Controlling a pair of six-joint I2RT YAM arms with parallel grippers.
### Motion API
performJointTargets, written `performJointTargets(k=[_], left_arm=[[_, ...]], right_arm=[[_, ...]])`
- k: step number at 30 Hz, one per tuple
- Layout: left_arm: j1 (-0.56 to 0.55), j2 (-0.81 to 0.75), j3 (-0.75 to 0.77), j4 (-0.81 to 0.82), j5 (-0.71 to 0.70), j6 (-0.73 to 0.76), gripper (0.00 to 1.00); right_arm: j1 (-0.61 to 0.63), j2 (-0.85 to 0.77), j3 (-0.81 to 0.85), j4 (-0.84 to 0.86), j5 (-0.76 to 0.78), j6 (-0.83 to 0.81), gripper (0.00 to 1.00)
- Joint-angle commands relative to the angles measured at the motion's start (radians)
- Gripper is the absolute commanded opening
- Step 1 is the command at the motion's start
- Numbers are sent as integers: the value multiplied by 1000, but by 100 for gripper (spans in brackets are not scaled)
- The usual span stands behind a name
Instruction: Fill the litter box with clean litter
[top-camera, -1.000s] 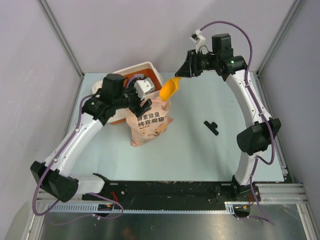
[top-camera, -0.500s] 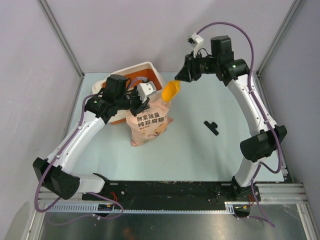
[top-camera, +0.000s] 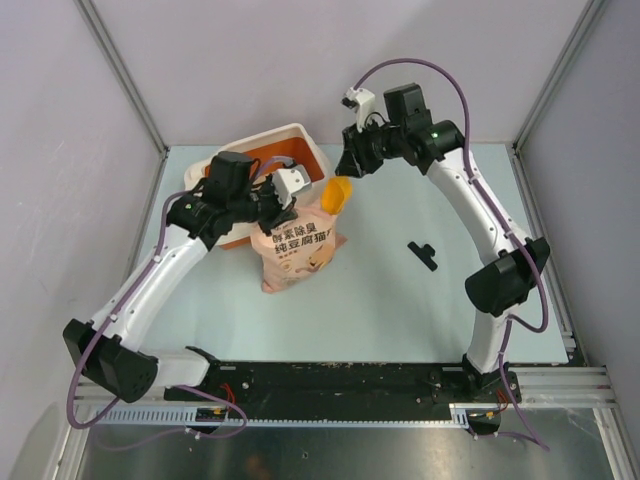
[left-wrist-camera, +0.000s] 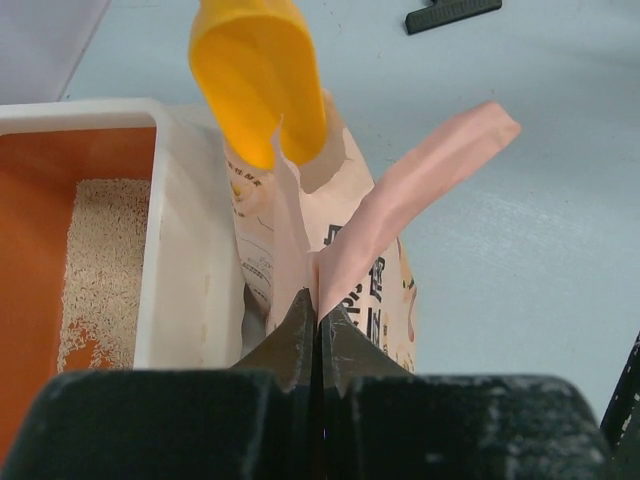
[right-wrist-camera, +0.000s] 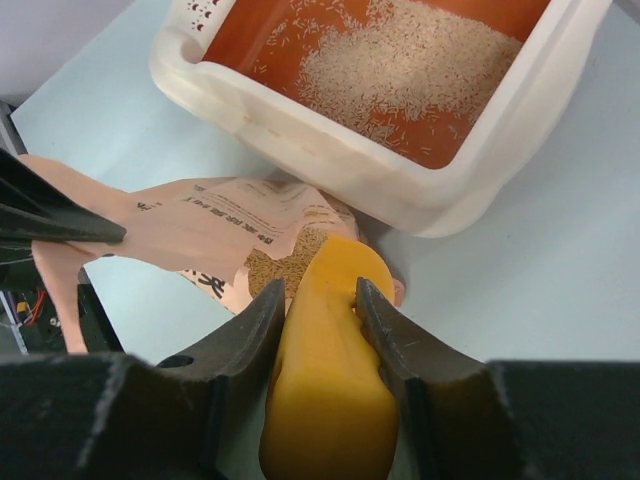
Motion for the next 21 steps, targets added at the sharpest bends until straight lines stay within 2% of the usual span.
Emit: performJointTargets(k=[1, 4, 7, 11, 16, 21], left_arm=[[0, -63, 18, -3, 17, -35, 0], [-1, -89, 17, 11, 46, -60, 0], [-1, -94, 7, 23, 60, -95, 0], [-1, -100, -19, 48, 54, -110, 0], [-1, -108, -51, 146, 57, -184, 0], [-1, -105, -49, 186, 64, -212, 0]], right_arm=[[21, -2, 40, -28, 58, 15, 0], [40, -32, -69, 44, 47, 82, 0], [80, -26, -122, 84, 177, 139, 0], [107, -13, -207, 147, 248, 196, 0], [135, -84, -507, 409, 312, 219, 0], [138, -62, -599, 444, 233, 352, 0]])
